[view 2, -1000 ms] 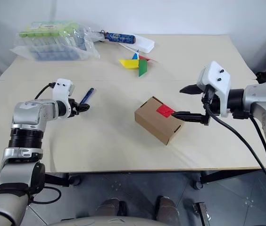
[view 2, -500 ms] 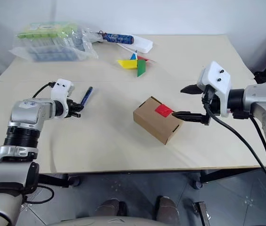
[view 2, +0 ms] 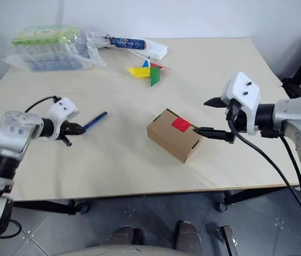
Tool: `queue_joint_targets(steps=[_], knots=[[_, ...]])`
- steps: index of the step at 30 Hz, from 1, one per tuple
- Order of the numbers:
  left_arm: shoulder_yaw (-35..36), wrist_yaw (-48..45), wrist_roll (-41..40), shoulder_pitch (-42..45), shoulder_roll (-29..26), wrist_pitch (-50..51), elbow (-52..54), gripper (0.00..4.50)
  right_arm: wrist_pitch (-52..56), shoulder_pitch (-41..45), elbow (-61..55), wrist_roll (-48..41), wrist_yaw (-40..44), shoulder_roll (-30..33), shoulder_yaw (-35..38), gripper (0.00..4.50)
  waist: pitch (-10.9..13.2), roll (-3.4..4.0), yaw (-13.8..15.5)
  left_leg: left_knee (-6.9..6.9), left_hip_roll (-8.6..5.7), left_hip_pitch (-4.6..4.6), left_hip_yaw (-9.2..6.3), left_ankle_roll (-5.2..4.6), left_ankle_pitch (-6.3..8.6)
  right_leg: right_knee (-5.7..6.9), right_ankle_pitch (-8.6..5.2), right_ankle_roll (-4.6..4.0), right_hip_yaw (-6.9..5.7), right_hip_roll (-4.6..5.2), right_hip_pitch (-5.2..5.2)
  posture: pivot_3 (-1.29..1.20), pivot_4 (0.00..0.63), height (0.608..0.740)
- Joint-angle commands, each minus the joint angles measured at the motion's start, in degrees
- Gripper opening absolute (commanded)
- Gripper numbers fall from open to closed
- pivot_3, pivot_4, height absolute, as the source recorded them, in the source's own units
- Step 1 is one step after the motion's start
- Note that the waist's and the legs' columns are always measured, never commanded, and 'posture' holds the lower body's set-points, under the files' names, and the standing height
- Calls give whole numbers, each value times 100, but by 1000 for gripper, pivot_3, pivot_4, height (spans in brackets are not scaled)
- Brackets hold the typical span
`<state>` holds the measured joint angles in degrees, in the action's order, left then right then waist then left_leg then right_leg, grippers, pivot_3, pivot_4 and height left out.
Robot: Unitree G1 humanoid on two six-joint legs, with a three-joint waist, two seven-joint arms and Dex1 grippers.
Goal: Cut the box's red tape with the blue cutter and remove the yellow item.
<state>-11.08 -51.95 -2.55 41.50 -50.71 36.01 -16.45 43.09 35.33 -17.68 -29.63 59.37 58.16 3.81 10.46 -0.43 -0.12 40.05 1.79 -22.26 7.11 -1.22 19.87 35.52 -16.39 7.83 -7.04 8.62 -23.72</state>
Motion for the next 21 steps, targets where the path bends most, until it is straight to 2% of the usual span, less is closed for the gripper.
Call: queue_joint_targets(steps=[1, 4, 12, 16, 21], knots=[[91, -1111, -478, -526, -295, -749, 1087, 387, 147, -59, -432, -199, -137, 33, 307, 4500, 0, 0, 2, 0, 1, -3, 0, 1, 1, -1, 0, 0, -1, 0, -2, 0, 150, 740], [112, -1791, -616, -922, -552, -1385, 1487, 387, 418, -133, -819, -448, -291, -29, 355, 4500, 0, 0, 11, 3, 3, -8, -2, 1, 1, -1, 0, -1, -1, 0, -6, 0, 150, 740], [-84, -2396, -332, -1154, -625, -2691, 1561, 387, 901, -487, -1963, -695, -579, 27, -96, 4500, 0, 0, 13, 7, 3, -8, -2, -3, 3, -2, -2, -4, 2, 0, -5, 0, 150, 740], [-345, -2130, 199, -1268, -455, -3171, 1841, 387, 1408, -232, -2693, -961, -1048, -395, -671, 3602, 0, 0, 8, 5, 4, -7, -3, -3, 3, -1, -2, -4, 2, 0, -6, 0, 150, 740], [-355, -1990, 292, -1567, -310, -2935, 2390, 387, 1650, 284, -2630, -531, -1514, -1000, -1718, 1899, -1, 0, 18, 9, 3, -4, -21, -6, 4, 2, -1, -4, 16, 1, -7, 0, 150, 740]])
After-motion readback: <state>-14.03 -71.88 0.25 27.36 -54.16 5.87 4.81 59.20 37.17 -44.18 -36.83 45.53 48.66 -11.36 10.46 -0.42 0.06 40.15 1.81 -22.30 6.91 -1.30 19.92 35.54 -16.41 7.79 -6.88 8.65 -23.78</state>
